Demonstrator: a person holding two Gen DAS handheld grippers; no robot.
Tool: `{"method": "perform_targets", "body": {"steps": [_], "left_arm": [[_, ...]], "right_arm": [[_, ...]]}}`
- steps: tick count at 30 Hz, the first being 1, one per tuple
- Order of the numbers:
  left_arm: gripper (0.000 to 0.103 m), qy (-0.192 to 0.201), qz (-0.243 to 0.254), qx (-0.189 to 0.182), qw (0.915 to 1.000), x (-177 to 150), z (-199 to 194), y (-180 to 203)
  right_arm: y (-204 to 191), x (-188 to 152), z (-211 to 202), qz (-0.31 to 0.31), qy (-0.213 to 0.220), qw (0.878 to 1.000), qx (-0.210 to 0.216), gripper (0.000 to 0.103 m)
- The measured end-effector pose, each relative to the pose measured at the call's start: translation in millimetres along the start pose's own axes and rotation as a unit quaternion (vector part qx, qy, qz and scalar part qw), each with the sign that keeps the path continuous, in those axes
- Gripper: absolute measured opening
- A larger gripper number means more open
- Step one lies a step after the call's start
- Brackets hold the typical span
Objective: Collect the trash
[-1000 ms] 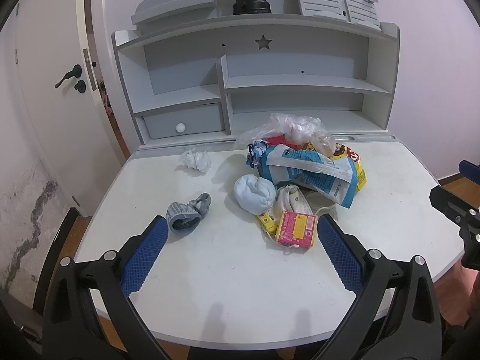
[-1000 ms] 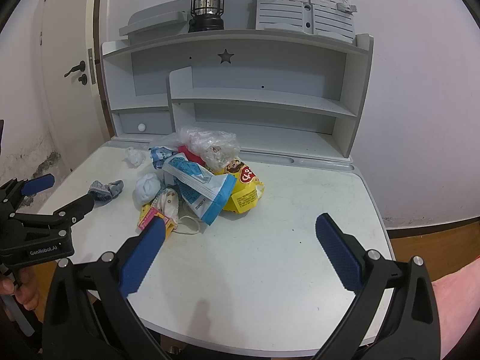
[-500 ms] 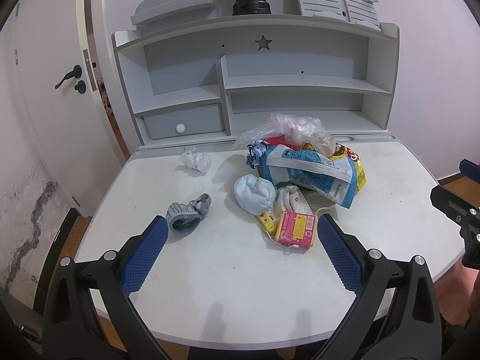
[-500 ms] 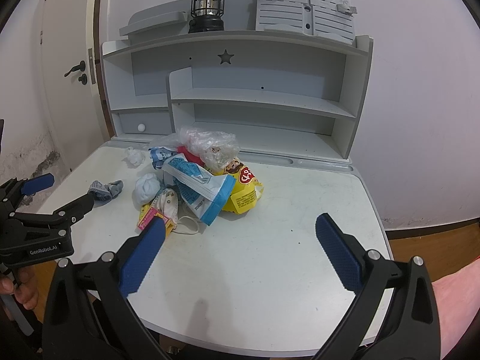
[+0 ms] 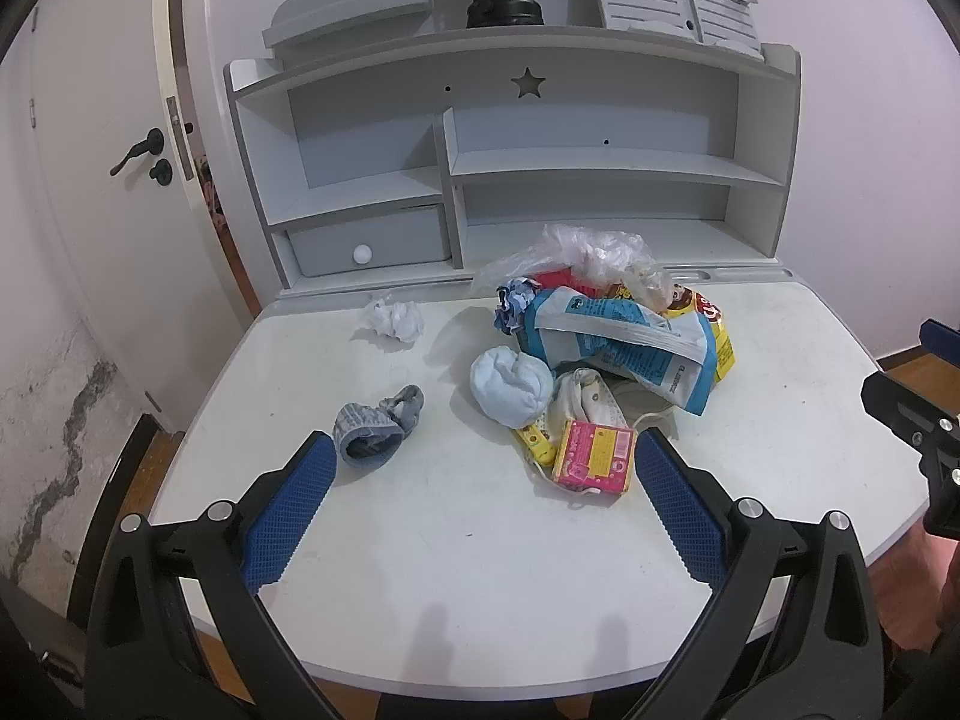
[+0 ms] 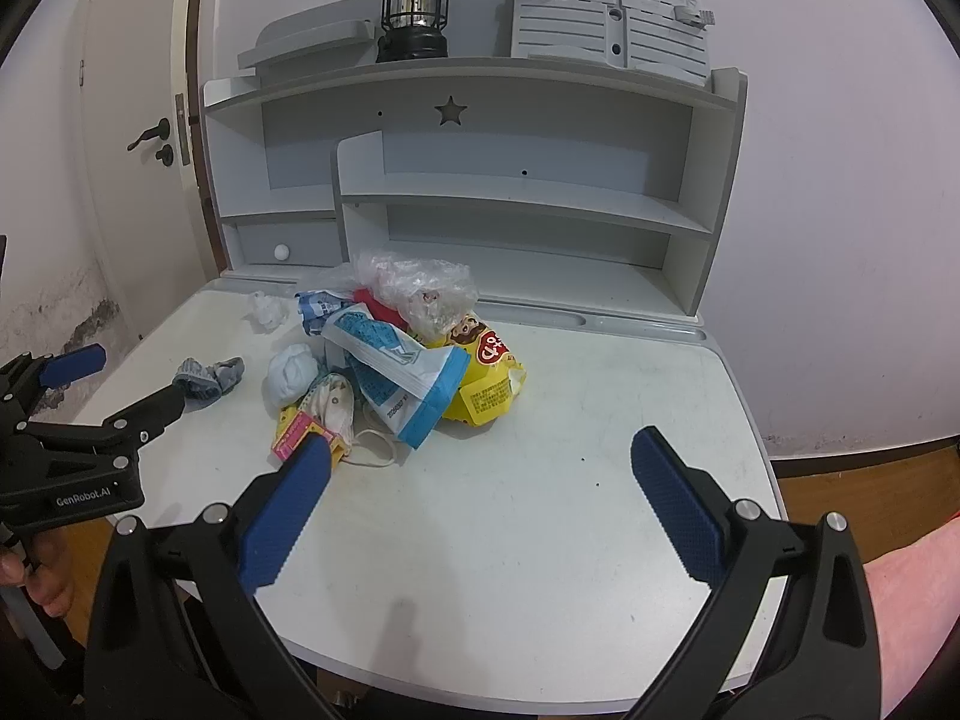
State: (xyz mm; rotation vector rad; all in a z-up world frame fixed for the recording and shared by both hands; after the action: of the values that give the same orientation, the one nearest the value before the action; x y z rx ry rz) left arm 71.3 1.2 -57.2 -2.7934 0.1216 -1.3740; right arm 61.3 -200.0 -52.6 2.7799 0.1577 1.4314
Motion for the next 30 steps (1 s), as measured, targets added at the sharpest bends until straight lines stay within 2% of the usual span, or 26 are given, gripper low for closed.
{"method": "perform_targets", "body": {"steps": [11,17,22,24,27,30], "left_arm": [[0.097,-0.008,0.0,-0.002,1.0,-4,7,-2],[0.097,-0.021,0.005,0.007,0.9997,-5,19,-23],[0.097,-0.052,0.001,0.009,0.9986,-16,49,-62],[0.097,-0.071,-0.02,-0.013,0.9972,-20,66,-75],[0.097,-0.088,-0.031,-0.032,0.9951,-18,93,-82],[0.097,-0.095,-0.018,-0.037,0.9946,-14,119,-83]], "right_arm": [[0,-2,5,0.002,-0.006,1.0,0.005,0.097],[-9,-5,12,-0.003,-0.012,1.0,0.018,0.097],[-15,-15,29,0.003,-0.031,0.999,0.04,0.097],[-18,-21,40,0.007,-0.044,0.998,0.049,0.097],[-24,-27,57,0.015,-0.063,0.996,0.062,0.097],[-33,-29,70,0.009,-0.073,0.995,0.067,0.096]]}}
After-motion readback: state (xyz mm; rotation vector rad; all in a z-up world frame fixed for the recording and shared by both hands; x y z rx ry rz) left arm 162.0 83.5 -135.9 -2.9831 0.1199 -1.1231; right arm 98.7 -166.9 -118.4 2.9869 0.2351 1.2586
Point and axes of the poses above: each gripper's, at about its wrist camera, not at the fingertips, and z roughly the way its jaws point, y to its right, x to its top, the point moved 10 cm from there along z, roughly the way its jaws point, and after that the axes turned 3 degrees about -z, right-handed, at the moved point
